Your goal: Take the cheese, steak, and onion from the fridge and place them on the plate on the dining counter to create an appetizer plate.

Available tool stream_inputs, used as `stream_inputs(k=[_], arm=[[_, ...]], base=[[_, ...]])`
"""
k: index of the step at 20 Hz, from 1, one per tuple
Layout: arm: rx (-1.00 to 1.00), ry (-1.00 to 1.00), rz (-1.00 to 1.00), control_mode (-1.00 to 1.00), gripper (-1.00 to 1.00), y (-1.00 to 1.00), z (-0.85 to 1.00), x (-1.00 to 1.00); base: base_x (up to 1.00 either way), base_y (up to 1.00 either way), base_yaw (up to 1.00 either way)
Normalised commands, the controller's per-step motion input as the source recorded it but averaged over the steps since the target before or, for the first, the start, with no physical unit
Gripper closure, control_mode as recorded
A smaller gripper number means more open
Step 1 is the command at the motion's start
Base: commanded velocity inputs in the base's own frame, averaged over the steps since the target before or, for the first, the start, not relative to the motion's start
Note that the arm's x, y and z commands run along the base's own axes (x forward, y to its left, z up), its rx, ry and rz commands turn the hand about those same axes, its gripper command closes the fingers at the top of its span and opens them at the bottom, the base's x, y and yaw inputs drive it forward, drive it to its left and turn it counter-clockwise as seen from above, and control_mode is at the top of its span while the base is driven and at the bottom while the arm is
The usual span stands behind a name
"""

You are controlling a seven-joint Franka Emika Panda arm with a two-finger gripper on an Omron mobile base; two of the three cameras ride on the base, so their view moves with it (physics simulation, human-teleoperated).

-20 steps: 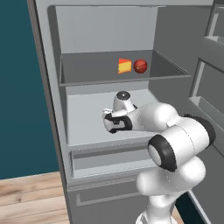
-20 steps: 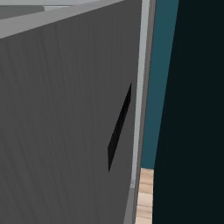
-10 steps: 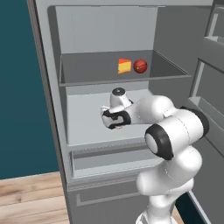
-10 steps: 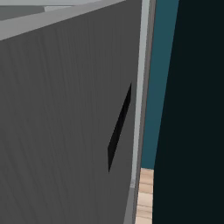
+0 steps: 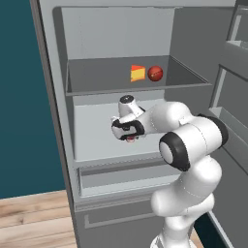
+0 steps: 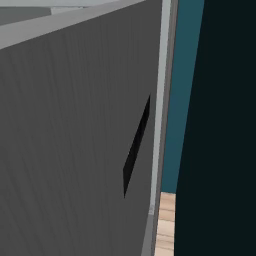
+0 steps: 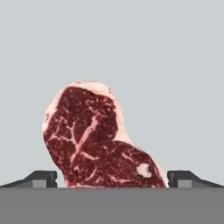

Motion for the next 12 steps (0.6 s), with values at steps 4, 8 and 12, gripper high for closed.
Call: stream_inputs(k=[4,8,12], arm=[[0.00,0.00,-0.07,-1.00,-1.00,-0.33,-0.80,-0.36],[0.00,0.00,-0.07,-1.00,-1.00,-0.33,-0.74,-0.45],[0.00,0.00,-0.06,-1.00,-1.00,-0.27,-0.74,-0.42]], base=[[0.00,0.00,0.00],[0.00,0.00,0.00],[0.00,0.00,0.00]])
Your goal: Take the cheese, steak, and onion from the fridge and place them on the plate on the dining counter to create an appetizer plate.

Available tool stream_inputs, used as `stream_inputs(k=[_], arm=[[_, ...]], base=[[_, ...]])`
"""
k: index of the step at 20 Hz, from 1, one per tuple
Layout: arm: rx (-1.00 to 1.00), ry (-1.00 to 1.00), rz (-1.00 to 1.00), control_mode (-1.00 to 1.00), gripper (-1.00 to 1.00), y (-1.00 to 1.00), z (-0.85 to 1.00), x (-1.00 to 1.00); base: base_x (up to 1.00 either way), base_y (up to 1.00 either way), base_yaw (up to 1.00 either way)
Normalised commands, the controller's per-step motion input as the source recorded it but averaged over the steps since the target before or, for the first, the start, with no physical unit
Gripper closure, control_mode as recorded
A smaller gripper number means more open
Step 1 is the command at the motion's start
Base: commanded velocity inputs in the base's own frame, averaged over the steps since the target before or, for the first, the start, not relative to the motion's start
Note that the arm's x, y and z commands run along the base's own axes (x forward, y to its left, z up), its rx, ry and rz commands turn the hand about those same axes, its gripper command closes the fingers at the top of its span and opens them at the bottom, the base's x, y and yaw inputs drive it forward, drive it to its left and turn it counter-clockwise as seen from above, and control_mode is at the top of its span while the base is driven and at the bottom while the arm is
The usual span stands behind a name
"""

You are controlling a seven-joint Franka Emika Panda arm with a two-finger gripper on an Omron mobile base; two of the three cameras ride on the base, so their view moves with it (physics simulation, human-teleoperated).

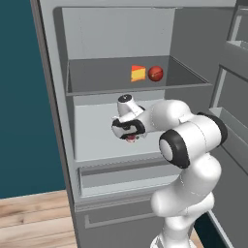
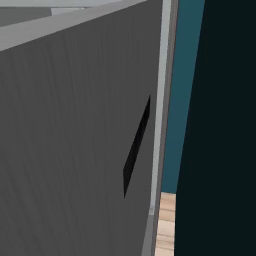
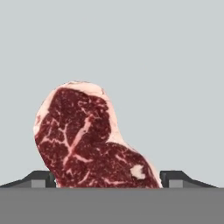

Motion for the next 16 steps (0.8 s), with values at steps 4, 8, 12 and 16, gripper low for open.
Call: stream_inputs(k=[4,8,12,16], arm=[[0.00,0.00,-0.02,-1.00,-1.00,-0.31,-0.72,-0.54],[0.00,0.00,0.00,-1.00,-1.00,-0.32,-0.74,-0.56],[0.00,0.00,0.00,-1.00,-1.00,-0.23,-0.89,-0.34],[0.00,-0.08,0.08,-1.00,-1.00,-0.11,-1.00,-0.06]], base=[[0.00,0.00,0.00],[0.00,0.00,0.00],[0.00,0.00,0.00],[0.00,0.00,0.00]])
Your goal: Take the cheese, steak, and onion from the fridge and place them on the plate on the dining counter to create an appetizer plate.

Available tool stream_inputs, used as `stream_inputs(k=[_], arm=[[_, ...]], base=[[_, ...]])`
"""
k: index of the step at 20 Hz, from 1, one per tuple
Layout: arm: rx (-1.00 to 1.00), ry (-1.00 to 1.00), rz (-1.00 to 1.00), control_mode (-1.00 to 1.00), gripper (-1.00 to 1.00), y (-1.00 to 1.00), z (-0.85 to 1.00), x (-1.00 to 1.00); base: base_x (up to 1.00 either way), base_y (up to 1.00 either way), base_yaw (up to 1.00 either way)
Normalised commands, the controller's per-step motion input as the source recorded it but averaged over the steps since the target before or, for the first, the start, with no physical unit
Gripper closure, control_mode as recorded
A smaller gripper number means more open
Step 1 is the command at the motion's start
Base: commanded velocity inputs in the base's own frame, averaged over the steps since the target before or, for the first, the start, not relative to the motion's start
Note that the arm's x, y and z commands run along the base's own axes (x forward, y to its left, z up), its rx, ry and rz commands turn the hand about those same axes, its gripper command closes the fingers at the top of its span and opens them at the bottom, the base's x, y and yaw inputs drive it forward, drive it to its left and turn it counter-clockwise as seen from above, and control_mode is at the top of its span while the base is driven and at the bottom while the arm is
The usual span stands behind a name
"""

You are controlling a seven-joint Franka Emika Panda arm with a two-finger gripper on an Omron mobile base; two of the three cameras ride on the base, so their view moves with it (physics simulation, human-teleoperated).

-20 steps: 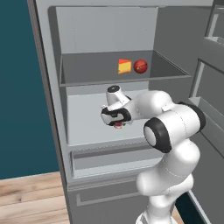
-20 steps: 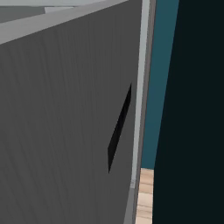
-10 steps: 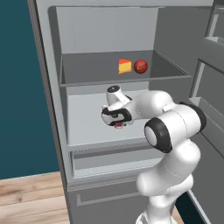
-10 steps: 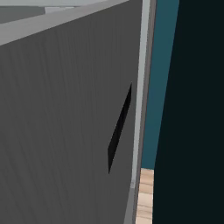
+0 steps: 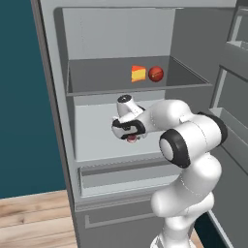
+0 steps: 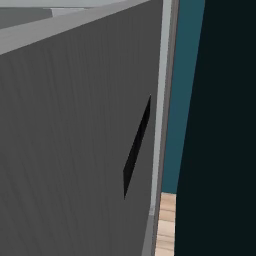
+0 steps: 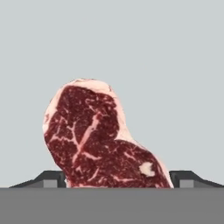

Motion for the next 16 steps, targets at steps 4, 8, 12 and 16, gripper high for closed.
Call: stream_inputs(k=[4,8,12,16], arm=[[0.00,-0.21,0.10,-1.00,1.00,0.00,-1.00,0.00],[0.00,-0.25,0.07,-1.00,1.00,0.00,-0.82,0.00],[0.01,-0.10,0.00,-1.00,1.00,0.00,-0.27,0.00],[0.00,0.01,0.00,-1.00,1.00,-0.10,0.00,-0.06]], base=[[0.00,0.00,0.00],[0.00,0.00,0.00],[0.00,0.00,0.00],[0.00,0.00,0.00]])
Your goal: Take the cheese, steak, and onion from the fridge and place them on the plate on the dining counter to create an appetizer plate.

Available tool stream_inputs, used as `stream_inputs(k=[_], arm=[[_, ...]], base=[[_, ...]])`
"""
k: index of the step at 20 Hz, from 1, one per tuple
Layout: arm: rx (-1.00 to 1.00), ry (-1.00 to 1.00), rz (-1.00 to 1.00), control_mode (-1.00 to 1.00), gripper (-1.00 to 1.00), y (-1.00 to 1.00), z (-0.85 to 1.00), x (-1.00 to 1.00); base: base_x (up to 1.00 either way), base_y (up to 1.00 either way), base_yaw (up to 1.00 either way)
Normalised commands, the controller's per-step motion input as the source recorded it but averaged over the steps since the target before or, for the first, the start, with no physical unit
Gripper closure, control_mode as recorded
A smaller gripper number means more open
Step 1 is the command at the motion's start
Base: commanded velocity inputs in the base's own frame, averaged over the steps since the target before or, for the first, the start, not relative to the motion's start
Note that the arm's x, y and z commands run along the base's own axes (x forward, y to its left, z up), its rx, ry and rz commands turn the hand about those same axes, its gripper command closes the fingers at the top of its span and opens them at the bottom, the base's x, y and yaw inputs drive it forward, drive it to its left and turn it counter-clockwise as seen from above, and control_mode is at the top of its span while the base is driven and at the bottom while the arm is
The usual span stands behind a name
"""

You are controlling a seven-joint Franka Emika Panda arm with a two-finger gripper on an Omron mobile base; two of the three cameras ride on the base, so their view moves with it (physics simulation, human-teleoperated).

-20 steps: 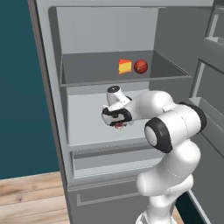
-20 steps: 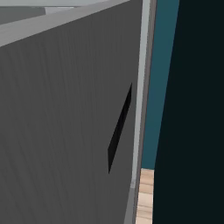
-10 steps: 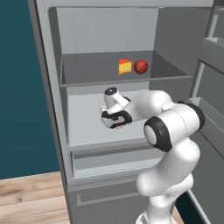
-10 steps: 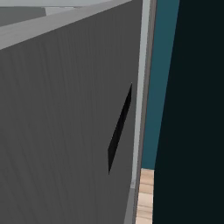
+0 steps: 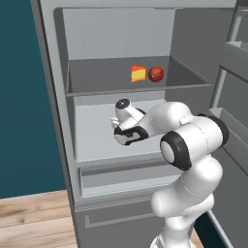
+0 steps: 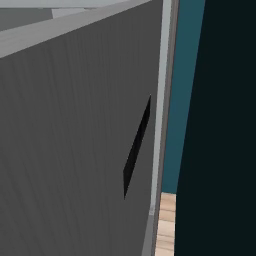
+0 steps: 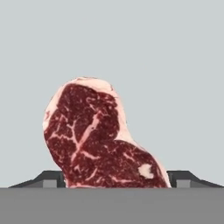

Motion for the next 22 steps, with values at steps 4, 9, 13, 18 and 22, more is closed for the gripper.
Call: stream_inputs(k=[4,9,13,18,22], arm=[[0.00,0.10,0.00,-1.00,1.00,-0.20,0.18,-0.34],[0.00,0.19,-0.01,-1.00,1.00,-0.01,0.13,-0.56],[-0.01,0.05,-0.03,-1.00,1.00,0.00,0.11,-0.82],[-0.05,-0.15,0.00,-1.00,1.00,0.00,0.13,-0.94],[-0.04,-0.20,0.00,-1.00,1.00,-0.01,0.42,-1.00]], base=[[0.00,0.00,0.00],[0.00,0.00,0.00],[0.00,0.00,0.00],[0.00,0.00,0.00],[0.00,0.00,0.00]])
